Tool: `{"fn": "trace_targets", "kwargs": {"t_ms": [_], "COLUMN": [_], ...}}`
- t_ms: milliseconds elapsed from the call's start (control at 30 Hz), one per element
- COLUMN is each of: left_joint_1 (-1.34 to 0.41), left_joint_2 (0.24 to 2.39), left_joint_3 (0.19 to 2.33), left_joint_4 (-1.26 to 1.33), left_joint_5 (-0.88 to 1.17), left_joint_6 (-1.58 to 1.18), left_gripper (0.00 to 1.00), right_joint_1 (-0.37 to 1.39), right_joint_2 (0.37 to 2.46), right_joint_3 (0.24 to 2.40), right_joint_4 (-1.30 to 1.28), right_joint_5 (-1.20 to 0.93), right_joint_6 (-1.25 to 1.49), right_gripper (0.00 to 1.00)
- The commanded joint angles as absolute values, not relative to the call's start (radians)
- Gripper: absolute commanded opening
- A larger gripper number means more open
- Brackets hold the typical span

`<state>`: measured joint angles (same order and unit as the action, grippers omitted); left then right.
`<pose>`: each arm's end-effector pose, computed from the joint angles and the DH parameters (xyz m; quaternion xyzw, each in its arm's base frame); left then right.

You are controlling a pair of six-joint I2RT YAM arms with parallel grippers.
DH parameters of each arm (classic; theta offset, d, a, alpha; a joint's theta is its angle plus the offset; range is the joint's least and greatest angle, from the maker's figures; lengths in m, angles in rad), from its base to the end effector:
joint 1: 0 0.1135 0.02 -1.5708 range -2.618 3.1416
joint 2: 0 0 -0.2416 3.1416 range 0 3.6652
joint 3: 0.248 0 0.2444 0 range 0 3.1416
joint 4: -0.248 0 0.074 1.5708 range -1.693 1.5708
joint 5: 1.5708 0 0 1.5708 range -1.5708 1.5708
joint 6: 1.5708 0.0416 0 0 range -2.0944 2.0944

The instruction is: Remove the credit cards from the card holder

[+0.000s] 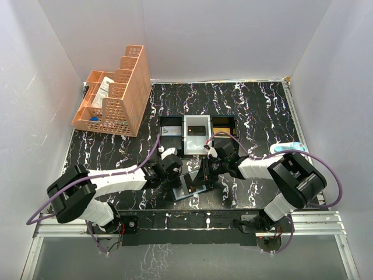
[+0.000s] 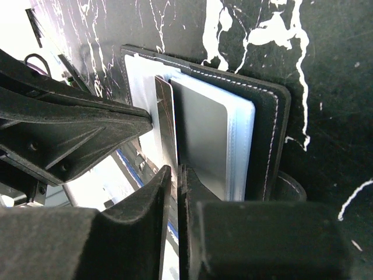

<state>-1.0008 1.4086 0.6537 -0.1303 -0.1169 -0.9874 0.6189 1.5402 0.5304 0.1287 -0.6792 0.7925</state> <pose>0.1485 -0.2227 0.1440 -0.0133 0.9403 -0.2513 0.2291 0.1943 0.1705 0.1042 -0.0353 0.8938 0.4454 0.0393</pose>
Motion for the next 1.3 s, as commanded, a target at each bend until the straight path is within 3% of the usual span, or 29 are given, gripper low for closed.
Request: {"fn": "trace_targets", "kwargs": {"t_ms": [0, 167, 400, 600, 733, 1033, 1267], "left_joint_1": [-1.014, -1.015, -1.015, -1.015, -1.015, -1.015, -1.015], "left_joint_2": [1.425, 1.421, 1.411, 1.406, 1.405, 1.402, 1.404], "left_joint_3": [0.610, 0.601, 0.593, 0.603, 0.609, 0.614, 0.615], "left_joint_4": [-0.146, -0.145, -0.145, -0.163, -0.173, -0.181, -0.185], "left_joint_5": [-0.104, -0.103, -0.104, -0.108, -0.107, -0.102, -0.104], "left_joint_6": [-0.991, -0.991, -0.993, -0.981, -0.982, -0.973, -0.971], "left_gripper": [0.03, 0.03, 0.03, 0.03, 0.03, 0.03, 0.03], "right_joint_1": [0.622, 0.627, 0.652, 0.655, 0.658, 0.662, 0.674], "right_joint_2": [1.571, 1.604, 1.643, 1.673, 1.687, 1.668, 1.601], "right_joint_3": [0.552, 0.565, 0.594, 0.612, 0.621, 0.627, 0.618], "right_joint_4": [0.249, 0.287, 0.309, 0.311, 0.300, 0.293, 0.253], "right_joint_5": [-0.745, -0.752, -0.747, -0.741, -0.732, -0.720, -0.652], "right_joint_6": [0.824, 0.842, 0.847, 0.876, 0.877, 0.878, 0.871], "right_gripper": [0.11, 0.18, 0.18, 0.14, 0.05, 0.17, 0.00]}}
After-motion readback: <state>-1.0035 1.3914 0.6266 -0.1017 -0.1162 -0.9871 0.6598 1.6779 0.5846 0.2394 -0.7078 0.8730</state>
